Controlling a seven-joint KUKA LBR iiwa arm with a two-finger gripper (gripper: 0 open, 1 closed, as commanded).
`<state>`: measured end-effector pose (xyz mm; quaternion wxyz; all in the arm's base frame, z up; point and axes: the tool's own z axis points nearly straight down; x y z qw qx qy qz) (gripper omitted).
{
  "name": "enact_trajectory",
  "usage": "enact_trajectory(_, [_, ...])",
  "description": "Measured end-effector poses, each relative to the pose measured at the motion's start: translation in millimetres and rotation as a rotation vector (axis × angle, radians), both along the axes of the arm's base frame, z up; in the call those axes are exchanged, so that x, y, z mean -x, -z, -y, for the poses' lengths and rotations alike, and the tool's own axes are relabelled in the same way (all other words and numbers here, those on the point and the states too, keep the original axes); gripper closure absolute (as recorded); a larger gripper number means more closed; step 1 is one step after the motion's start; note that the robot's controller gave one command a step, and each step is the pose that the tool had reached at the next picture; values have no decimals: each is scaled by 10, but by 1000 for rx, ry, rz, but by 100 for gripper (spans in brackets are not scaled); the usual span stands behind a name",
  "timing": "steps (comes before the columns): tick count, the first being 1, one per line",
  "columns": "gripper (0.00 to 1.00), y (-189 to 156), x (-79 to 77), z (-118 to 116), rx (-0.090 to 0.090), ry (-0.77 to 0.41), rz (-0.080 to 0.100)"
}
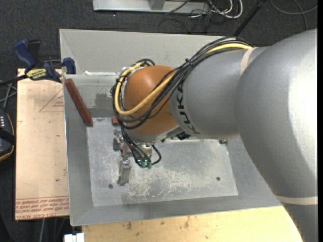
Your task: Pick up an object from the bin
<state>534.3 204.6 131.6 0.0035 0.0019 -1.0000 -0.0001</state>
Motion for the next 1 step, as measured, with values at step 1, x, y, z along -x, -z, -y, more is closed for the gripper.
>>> enact_trajectory(1, [0, -39, -23, 8, -1, 3, 7])
